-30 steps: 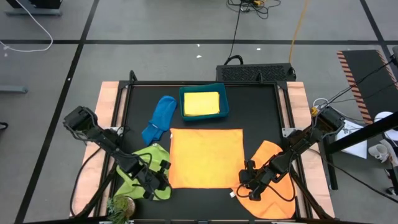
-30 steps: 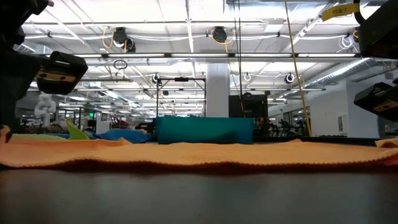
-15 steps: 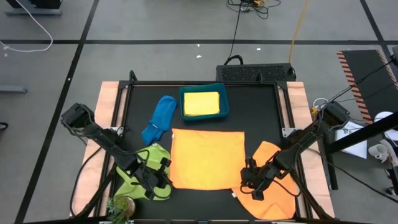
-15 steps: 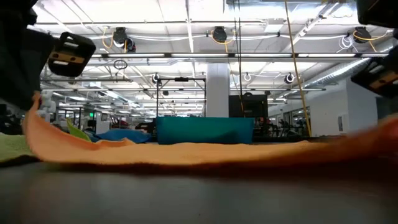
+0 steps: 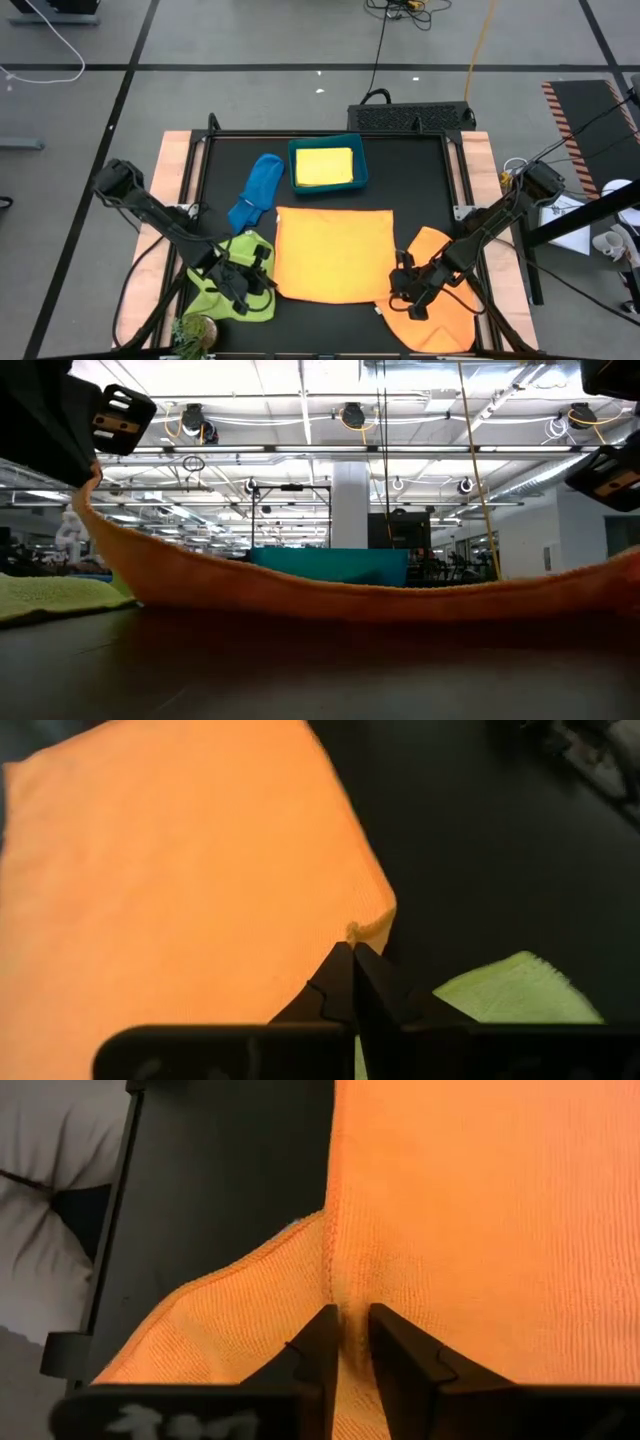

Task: Fold microfiber towels
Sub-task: Fold the top orange microfiber cloth

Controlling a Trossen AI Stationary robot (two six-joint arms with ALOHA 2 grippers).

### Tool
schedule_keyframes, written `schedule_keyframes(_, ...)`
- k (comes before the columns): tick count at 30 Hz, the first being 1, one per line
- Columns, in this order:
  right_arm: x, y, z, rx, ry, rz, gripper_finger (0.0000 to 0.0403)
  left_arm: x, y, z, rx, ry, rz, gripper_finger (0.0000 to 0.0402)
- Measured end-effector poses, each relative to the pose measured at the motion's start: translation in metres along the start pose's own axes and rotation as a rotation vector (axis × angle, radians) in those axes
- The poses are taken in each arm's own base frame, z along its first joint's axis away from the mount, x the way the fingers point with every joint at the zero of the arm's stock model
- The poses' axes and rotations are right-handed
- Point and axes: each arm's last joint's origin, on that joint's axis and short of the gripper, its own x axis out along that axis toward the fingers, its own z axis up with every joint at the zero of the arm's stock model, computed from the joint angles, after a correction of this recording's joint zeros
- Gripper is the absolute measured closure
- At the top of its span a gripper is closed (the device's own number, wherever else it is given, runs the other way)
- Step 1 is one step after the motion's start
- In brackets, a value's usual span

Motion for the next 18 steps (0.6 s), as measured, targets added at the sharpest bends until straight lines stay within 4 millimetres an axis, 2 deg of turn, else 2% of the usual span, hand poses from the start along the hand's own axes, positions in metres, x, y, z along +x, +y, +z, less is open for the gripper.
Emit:
schedule_keyframes(10, 0.0021, -0.0012, 0.0017, -0.003, -0.021, -0.018, 0.0258, -0.0012, 0.0019, -0.0020, -0.006, 0.020, 0.030, 0.0401)
schedule_keyframes(18, 0.0022, -0.0009, 0.0021, -0.034, -0.025, -0.014, 0.0256, -0.0013, 0.0023, -0.0049, -0.015, 0.048, 0.039, 0.0401)
